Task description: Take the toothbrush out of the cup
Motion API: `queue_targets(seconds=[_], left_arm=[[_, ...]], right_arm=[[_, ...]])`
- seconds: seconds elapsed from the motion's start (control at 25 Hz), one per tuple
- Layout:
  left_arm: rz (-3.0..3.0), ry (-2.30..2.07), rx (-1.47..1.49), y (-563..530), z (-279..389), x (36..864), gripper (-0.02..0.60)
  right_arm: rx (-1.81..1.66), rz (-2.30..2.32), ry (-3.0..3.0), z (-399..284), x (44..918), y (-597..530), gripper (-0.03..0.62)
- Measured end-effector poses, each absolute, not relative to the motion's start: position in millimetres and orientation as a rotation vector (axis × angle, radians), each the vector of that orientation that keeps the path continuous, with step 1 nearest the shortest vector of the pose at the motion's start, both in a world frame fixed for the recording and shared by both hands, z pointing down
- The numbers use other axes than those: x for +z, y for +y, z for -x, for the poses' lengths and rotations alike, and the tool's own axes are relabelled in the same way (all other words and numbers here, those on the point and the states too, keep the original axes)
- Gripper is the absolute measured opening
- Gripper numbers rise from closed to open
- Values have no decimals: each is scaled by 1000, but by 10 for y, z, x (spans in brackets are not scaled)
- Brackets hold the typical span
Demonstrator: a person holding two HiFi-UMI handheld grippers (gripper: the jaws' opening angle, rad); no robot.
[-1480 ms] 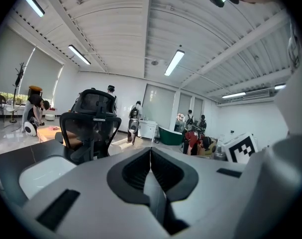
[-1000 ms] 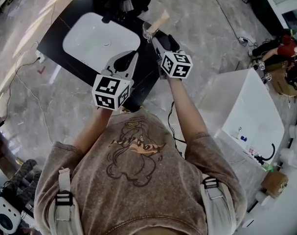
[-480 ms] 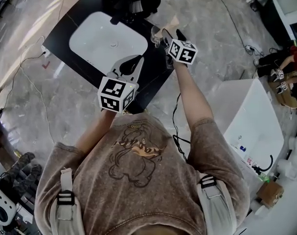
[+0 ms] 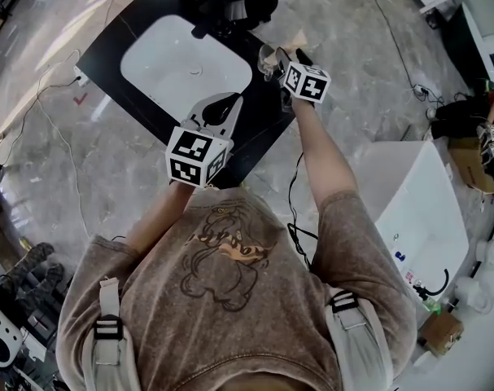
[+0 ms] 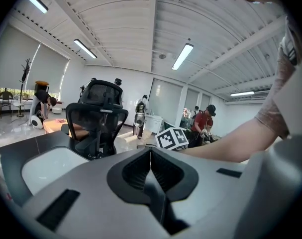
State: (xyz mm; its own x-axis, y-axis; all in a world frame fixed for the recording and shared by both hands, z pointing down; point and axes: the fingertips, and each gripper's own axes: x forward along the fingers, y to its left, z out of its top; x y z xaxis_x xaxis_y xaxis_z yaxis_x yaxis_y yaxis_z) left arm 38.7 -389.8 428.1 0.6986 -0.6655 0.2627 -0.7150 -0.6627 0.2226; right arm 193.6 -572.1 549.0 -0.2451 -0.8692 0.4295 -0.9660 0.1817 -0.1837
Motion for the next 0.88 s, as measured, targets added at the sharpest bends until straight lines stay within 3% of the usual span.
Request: queue_targets(seconds=[0.44,0.64,0.88], left_arm=[[-2581,-1096,245,-3900,-375,4332,17],[-2572,-1097,252,-3916,-378,4364,17],[-2562,-1099,254,-3931,-364,4400,17]], right_arm=[[614,-1724,-2225,-1911,5540,-5785,205],[611,-1737,-2212,-1934,5562,-5797,109],[592,-1730,-2226,-1913,5550,-5801,97]])
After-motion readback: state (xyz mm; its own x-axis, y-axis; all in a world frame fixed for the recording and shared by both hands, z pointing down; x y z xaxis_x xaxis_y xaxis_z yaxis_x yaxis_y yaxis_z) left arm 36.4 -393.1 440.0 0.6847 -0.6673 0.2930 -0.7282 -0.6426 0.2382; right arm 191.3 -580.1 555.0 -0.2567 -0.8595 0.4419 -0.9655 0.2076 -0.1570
